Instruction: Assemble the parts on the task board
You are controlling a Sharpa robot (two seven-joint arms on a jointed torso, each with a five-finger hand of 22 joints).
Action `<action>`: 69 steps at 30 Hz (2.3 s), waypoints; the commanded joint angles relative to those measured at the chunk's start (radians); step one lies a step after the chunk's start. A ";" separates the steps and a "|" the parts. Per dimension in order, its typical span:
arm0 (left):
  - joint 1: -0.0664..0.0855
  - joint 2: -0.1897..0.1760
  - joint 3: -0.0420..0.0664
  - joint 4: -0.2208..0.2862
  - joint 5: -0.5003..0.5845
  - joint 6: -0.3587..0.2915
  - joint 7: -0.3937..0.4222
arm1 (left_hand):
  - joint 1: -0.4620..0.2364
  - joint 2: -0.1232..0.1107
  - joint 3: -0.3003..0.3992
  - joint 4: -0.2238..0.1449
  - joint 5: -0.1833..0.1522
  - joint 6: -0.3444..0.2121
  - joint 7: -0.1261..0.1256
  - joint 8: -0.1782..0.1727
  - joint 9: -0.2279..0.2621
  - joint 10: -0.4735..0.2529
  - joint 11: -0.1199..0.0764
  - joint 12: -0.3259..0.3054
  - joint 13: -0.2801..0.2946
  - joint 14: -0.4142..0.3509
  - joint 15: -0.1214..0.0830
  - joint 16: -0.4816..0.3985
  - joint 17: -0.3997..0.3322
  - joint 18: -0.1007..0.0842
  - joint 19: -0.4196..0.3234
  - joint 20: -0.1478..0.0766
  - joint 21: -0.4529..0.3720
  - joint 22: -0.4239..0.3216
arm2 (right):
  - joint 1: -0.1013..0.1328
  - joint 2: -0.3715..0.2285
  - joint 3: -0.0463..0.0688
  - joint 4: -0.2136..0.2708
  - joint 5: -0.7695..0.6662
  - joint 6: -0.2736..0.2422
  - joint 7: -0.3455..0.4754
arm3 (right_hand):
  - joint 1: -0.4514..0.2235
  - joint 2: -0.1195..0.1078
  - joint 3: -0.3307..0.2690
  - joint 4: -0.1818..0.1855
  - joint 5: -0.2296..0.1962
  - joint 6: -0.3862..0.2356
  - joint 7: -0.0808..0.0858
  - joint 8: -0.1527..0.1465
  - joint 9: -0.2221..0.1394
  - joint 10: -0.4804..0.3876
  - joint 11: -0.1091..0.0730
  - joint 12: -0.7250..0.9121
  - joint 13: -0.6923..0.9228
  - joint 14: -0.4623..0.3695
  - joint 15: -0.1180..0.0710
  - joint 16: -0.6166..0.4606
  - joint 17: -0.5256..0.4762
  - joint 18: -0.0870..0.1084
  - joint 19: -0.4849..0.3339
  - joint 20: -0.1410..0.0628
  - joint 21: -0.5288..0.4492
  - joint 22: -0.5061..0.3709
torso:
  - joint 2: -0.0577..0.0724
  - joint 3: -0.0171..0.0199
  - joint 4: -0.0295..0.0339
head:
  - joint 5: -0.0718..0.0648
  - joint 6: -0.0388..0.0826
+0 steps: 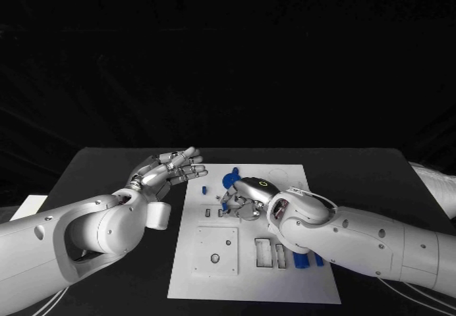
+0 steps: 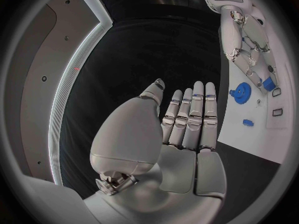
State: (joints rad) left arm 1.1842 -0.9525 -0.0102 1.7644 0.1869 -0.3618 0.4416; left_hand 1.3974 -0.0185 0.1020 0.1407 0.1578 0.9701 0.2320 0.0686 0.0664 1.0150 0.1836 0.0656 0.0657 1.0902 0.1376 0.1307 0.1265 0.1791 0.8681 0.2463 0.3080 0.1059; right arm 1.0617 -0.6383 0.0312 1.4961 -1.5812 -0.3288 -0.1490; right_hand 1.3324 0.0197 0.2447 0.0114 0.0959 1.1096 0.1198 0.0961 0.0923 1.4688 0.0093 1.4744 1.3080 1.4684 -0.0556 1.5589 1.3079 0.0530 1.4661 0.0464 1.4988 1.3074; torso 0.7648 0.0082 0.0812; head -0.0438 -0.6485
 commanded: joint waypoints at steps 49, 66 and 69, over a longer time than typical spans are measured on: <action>0.000 -0.001 0.000 0.001 0.001 0.018 0.002 | 0.004 0.008 0.000 -0.007 -0.001 -0.006 0.004 -0.004 -0.001 -0.009 0.001 -0.002 -0.001 -0.005 0.001 -0.009 0.000 0.004 -0.003 0.002 -0.005 -0.002 | -0.010 -0.019 -0.004 0.051 -0.121 0.031 -0.138 | -0.090 -0.097 -0.044 0.040 -0.032 -0.110 0.023 -0.034 -0.028 0.009 0.045 -0.120 0.140 0.090 0.034 -0.014 0.209 -0.008 0.016 0.034 -0.027 0.051 | 0.000 0.0003 -0.0015 | -0.003 -0.005; 0.000 -0.001 0.000 -0.005 0.001 0.023 -0.003 | 0.006 0.010 0.003 -0.010 -0.001 -0.004 0.001 -0.002 -0.001 -0.005 -0.001 0.000 0.000 0.007 -0.003 -0.005 0.003 0.005 0.003 0.000 -0.002 -0.001 | -0.015 -0.060 0.001 0.112 -0.068 -0.259 0.000 | -0.103 -0.159 -0.172 0.158 0.001 -0.120 0.022 -0.026 -0.024 0.005 0.046 -0.123 0.132 0.090 0.037 -0.016 0.208 -0.006 0.014 0.037 -0.033 0.043 | -0.001 0.0012 -0.0028 | -0.003 -0.001; 0.000 -0.001 0.000 -0.010 -0.004 0.021 -0.011 | 0.003 0.012 0.007 -0.013 -0.001 0.010 -0.010 0.001 0.000 0.026 -0.015 0.009 0.003 0.060 -0.020 0.022 0.019 0.006 0.041 -0.014 0.020 0.006 | -0.012 -0.087 0.009 0.139 -0.006 -0.300 0.087 | -0.092 -0.160 -0.185 0.176 0.002 -0.125 0.024 -0.028 -0.025 0.005 0.047 -0.121 0.132 0.091 0.037 -0.014 0.211 -0.006 0.014 0.037 -0.032 0.043 | -0.002 0.0012 -0.0058 | -0.001 0.002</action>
State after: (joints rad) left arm 1.1839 -0.9546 -0.0105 1.7549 0.1870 -0.3608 0.4352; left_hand 1.4026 -0.0133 0.1077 0.1350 0.1578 0.9777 0.2244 0.0686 0.0664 1.0338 0.1700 0.0699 0.0675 1.1407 0.1209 0.1477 0.1428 0.1792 0.9017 0.2344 0.3241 0.1097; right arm 1.0485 -0.7219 0.0390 1.6264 -1.6529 -0.5199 -0.1808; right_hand 1.2291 -0.1444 0.0628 0.1841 0.0951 0.9876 0.1482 0.0680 0.0666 1.4651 0.0522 1.3543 1.3078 1.4680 -0.0264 1.5471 1.3073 0.0531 1.4643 0.0773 1.4716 1.3074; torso 0.7640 0.0095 0.0782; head -0.0466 -0.6488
